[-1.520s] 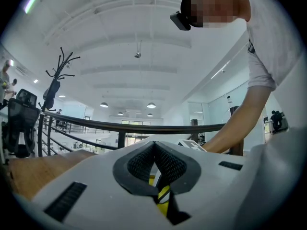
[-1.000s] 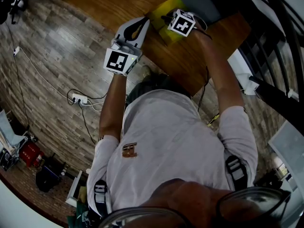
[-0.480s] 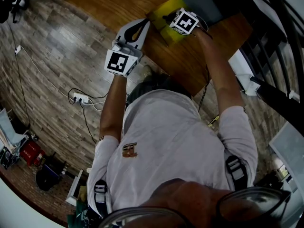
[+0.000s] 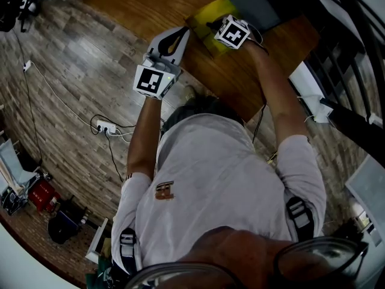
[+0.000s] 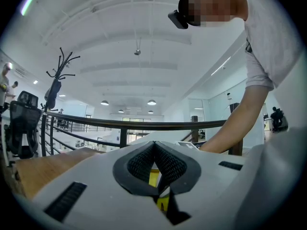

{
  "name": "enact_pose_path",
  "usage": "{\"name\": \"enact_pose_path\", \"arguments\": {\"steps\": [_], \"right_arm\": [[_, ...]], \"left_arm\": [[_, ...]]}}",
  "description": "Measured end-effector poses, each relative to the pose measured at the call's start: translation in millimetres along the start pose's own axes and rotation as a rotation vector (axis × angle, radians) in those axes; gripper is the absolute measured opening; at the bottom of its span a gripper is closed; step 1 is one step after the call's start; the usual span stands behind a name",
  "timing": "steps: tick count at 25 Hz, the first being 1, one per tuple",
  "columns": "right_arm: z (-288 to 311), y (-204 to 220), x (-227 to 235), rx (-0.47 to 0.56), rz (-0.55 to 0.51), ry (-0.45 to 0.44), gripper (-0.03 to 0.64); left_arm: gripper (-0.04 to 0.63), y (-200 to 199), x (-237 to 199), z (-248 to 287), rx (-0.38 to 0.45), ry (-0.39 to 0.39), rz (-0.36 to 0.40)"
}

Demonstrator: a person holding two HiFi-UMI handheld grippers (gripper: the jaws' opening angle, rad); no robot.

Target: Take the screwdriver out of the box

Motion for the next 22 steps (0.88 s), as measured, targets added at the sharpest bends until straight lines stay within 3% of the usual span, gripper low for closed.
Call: {"name": "enact_pose_path", "arguments": {"steps": [8, 22], "right_arm": [[-51, -6, -12, 0.155, -0.013, 0.115, 0.081], [-189, -28, -60, 0.686, 0.11, 0.262, 0.081]], "left_arm": [[0.018, 0, 19, -3, 0.019, 0.035, 0.02], [0.018, -30, 54, -8, 0.078, 0.041, 0.013]]}}
Point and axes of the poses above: the fingertips, and each gripper's own axes: z forward along the fingers, x to its right, y out of its underside, the point moved 9 cm from there along -z, backward along the fingers, and after that the axes turned 2 degrees about y, right-handed, at the moved point
